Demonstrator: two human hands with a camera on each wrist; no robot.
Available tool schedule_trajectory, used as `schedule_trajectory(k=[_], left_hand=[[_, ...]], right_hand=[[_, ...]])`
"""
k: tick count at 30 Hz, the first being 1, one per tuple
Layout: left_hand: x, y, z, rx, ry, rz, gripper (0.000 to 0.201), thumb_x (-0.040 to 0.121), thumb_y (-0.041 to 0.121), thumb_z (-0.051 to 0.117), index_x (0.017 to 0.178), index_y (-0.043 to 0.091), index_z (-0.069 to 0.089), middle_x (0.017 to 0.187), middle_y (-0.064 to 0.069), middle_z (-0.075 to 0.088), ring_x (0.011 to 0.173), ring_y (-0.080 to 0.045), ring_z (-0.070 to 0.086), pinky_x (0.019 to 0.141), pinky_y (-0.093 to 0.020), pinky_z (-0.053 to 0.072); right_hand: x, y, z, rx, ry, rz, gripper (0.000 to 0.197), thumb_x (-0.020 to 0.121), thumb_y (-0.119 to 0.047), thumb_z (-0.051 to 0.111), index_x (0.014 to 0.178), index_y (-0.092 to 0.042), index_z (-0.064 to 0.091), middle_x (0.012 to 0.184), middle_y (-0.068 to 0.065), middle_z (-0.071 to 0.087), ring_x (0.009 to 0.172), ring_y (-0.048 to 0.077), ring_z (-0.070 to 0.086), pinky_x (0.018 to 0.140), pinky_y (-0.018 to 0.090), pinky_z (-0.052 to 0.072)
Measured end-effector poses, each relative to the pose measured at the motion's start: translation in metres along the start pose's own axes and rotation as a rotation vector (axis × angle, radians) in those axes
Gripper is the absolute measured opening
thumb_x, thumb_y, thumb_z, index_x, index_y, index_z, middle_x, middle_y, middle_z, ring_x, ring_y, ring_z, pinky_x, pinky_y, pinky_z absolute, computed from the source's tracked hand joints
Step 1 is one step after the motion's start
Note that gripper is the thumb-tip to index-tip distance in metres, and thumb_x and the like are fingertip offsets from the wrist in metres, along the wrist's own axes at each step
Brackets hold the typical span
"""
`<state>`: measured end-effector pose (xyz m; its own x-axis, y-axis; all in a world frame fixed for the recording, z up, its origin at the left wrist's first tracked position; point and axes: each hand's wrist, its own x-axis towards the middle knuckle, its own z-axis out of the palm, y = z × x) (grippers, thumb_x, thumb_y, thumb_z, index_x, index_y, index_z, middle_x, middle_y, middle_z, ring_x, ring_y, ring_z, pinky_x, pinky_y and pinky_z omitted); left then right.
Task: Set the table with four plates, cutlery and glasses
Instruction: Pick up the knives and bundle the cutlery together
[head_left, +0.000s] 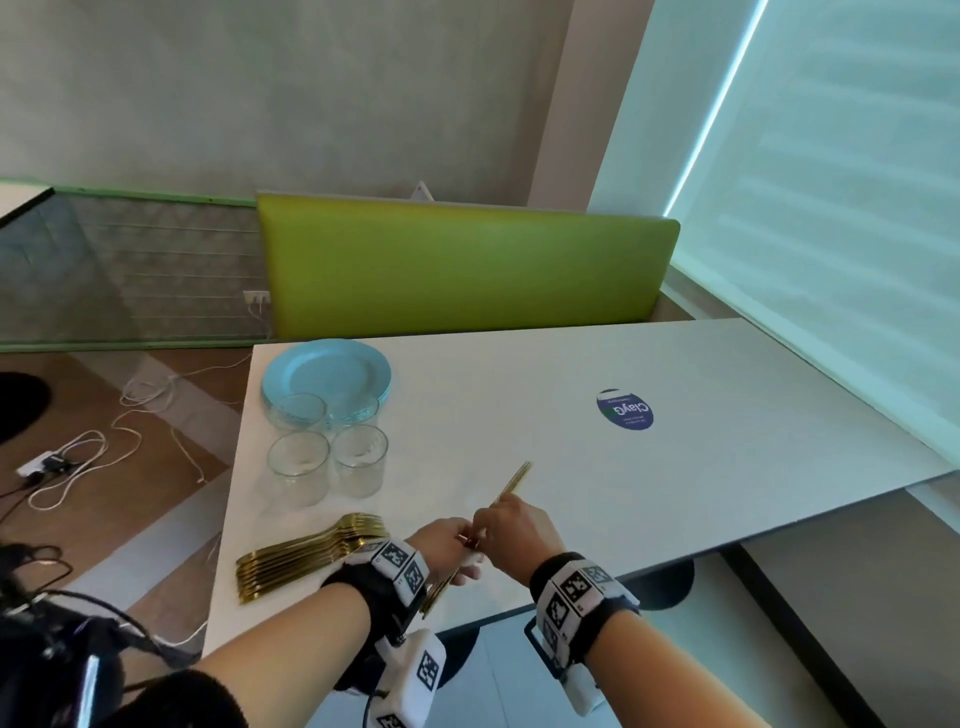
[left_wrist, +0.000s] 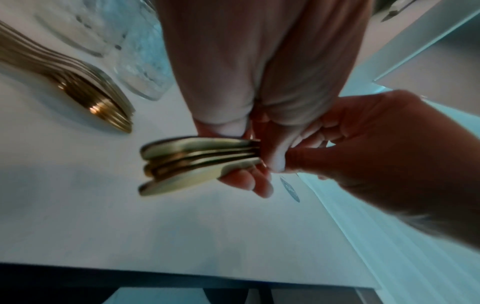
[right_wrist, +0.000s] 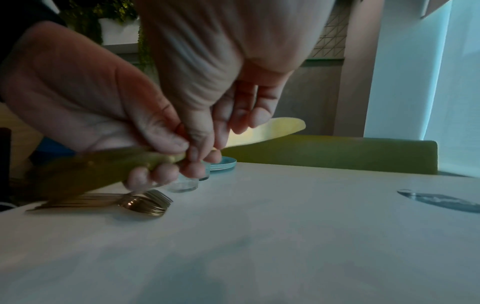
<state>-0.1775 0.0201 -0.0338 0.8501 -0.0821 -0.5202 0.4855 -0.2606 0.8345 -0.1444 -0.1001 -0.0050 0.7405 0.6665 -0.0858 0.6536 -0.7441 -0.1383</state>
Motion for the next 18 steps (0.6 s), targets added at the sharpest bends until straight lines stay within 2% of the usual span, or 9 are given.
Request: schedule_trajectory(k=[2,4,5,6,8,9,11,15,18], left_hand=[[-0.009,-0.018,-0.008,0.09,0.063,-0.036,0.013,0.091,0.005,0.045,0.092,0.016,0.052,0.077,-0.001,0.054,0.065,-0.016,0.057,0.048,-0.015,0.038],[-0.018,-0.033,-0.022,0.297,0.11,-0.06,0.017,0.09,0.009,0.041,0.089,0.016,0.056,0.075,-0.004,0.057,0.077,-0.025,0.058,0.053,-0.02,0.038],[-0.021,-0.041,-0.03,0.448,0.107,-0.069,0.019,0.09,0.01,0.042,0.094,0.014,0.06,0.082,-0.007,0.062,0.088,-0.026,0.061,0.059,-0.023,0.041],[-0.026,-0.049,-0.038,0.599,0.11,-0.084,0.025,0.092,0.011,0.043,0.106,0.011,0.063,0.099,-0.01,0.067,0.102,-0.027,0.061,0.07,-0.025,0.045],[-0.036,-0.066,-0.054,0.778,0.142,-0.073,0.039,0.095,0.01,0.04,0.132,0.012,0.053,0.13,-0.01,0.058,0.123,-0.025,0.053,0.095,-0.026,0.042],[-0.037,-0.077,-0.06,0.798,0.164,-0.049,0.047,0.095,0.007,0.038,0.141,0.018,0.044,0.136,-0.011,0.053,0.127,-0.025,0.049,0.1,-0.025,0.039],[-0.044,-0.093,-0.071,0.788,0.214,-0.008,0.06,0.093,-0.001,0.034,0.145,0.03,0.035,0.137,-0.012,0.048,0.128,-0.026,0.048,0.103,-0.023,0.037],[-0.054,-0.114,-0.081,0.841,0.36,-0.088,0.045,0.093,0.001,0.037,0.138,0.008,0.043,0.131,-0.012,0.052,0.122,-0.025,0.053,0.098,-0.024,0.04],[-0.056,-0.123,-0.087,0.789,0.347,-0.099,0.045,0.09,-0.001,0.036,0.134,0.005,0.048,0.121,-0.013,0.055,0.112,-0.026,0.057,0.09,-0.025,0.043]], right_hand=[[-0.001,-0.013,0.002,0.017,-0.057,0.046,0.025,0.091,-0.024,0.056,0.112,-0.017,0.066,0.11,0.005,0.067,0.113,0.016,0.052,0.089,0.031,0.047],[-0.002,-0.023,0.006,0.03,-0.086,0.078,0.028,0.089,-0.032,0.059,0.113,-0.019,0.065,0.114,0.003,0.065,0.115,0.014,0.05,0.092,0.029,0.045],[-0.003,-0.027,0.008,0.026,-0.094,0.094,0.029,0.089,-0.034,0.059,0.113,-0.019,0.065,0.115,0.003,0.064,0.115,0.014,0.051,0.092,0.029,0.045],[-0.003,-0.029,0.01,0.028,-0.087,0.11,0.029,0.09,-0.036,0.059,0.112,-0.02,0.065,0.115,0.002,0.063,0.114,0.014,0.051,0.092,0.029,0.045],[-0.005,-0.034,0.01,0.029,-0.065,0.133,0.028,0.091,-0.036,0.056,0.111,-0.019,0.066,0.115,0.002,0.064,0.114,0.015,0.051,0.091,0.029,0.045],[-0.007,-0.035,0.01,0.026,-0.058,0.146,0.028,0.092,-0.036,0.055,0.111,-0.019,0.066,0.114,0.001,0.064,0.114,0.015,0.05,0.091,0.029,0.045],[-0.008,-0.037,0.012,0.024,-0.048,0.174,0.028,0.093,-0.036,0.054,0.109,-0.018,0.067,0.112,0.002,0.065,0.114,0.015,0.05,0.09,0.029,0.045],[-0.009,-0.043,0.013,0.024,-0.03,0.219,0.028,0.093,-0.037,0.054,0.107,-0.018,0.068,0.111,0.001,0.066,0.113,0.014,0.051,0.088,0.028,0.045],[-0.008,-0.046,0.014,0.029,-0.03,0.246,0.028,0.093,-0.038,0.053,0.107,-0.018,0.068,0.111,0.001,0.066,0.112,0.014,0.053,0.088,0.027,0.045]])
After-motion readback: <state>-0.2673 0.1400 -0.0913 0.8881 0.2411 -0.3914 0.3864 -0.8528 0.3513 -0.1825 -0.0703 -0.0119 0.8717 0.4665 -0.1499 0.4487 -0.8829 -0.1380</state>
